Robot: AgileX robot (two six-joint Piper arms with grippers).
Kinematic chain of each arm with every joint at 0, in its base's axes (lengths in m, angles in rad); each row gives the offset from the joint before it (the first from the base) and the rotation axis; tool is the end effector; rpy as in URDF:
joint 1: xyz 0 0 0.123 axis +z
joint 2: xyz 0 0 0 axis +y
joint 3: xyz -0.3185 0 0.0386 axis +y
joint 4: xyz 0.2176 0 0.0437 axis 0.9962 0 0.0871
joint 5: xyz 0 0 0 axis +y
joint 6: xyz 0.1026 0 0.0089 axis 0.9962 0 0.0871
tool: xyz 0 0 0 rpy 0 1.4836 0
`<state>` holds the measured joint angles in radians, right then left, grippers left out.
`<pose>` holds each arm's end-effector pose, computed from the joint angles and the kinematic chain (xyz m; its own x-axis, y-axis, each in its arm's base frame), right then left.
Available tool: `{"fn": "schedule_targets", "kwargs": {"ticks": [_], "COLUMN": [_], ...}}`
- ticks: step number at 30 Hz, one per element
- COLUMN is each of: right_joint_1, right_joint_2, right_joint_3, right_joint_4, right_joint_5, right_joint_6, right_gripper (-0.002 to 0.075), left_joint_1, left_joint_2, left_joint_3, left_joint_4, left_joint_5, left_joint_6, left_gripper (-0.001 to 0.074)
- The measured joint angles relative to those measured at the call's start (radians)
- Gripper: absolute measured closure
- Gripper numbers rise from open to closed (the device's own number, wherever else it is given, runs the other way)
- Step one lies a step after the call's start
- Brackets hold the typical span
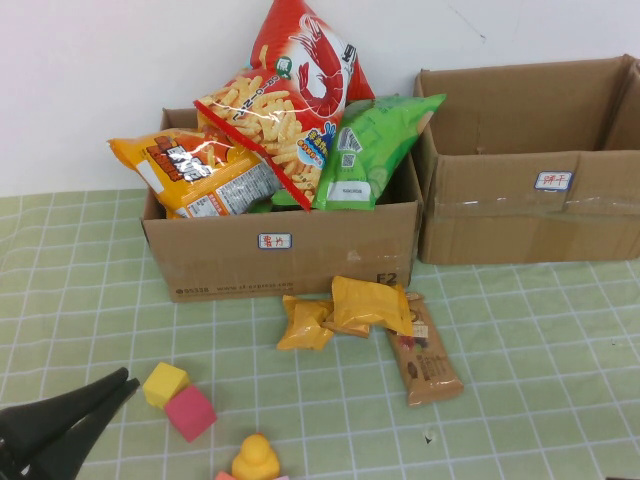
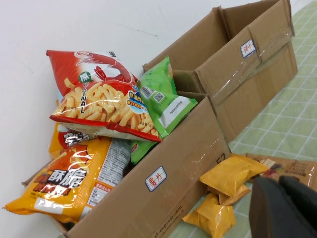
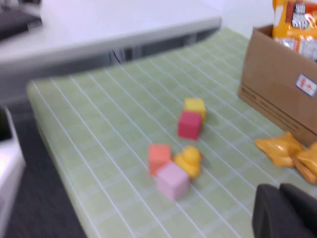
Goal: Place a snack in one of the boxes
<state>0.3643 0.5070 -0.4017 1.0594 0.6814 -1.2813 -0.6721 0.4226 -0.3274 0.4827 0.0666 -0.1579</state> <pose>0.0178 0.0674 0.2988 -0.0857 -0.3277 -0.9409 -0.8470 0.5213 -0.1044 0.0402 -0.0279 0.3047 0.1407 0.2946 -0.9452 0.5838 0.7464 0.3195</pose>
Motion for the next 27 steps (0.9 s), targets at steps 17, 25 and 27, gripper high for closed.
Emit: {"fn": "schedule_targets", "kwargs": {"ticks": [17,25,27], "right_joint_1": [0.000,0.000,0.000], "right_joint_2": [0.014,0.014,0.014], "right_joint_3": [0.000,0.000,0.000], "right_joint_4": [0.172,0.172,0.172], "right_joint_5": [-0.156,-0.154,-0.152], "right_joint_6": [0.011,0.016,0.016], "right_gripper": [0.0728,0.0728,0.0728], "left_joint_1": [0.000,0.000,0.000], "left_joint_2": [0.000,0.000,0.000], "left_joint_3": [0.000,0.000,0.000], "left_joint_4": [0.007,0.007,0.007], "left_joint_5": [-0.002,-0.002,-0.002], "left_joint_6": [-0.002,-0.006,-0.006], "left_gripper": [0.0736,0.0736,0.0736]}}
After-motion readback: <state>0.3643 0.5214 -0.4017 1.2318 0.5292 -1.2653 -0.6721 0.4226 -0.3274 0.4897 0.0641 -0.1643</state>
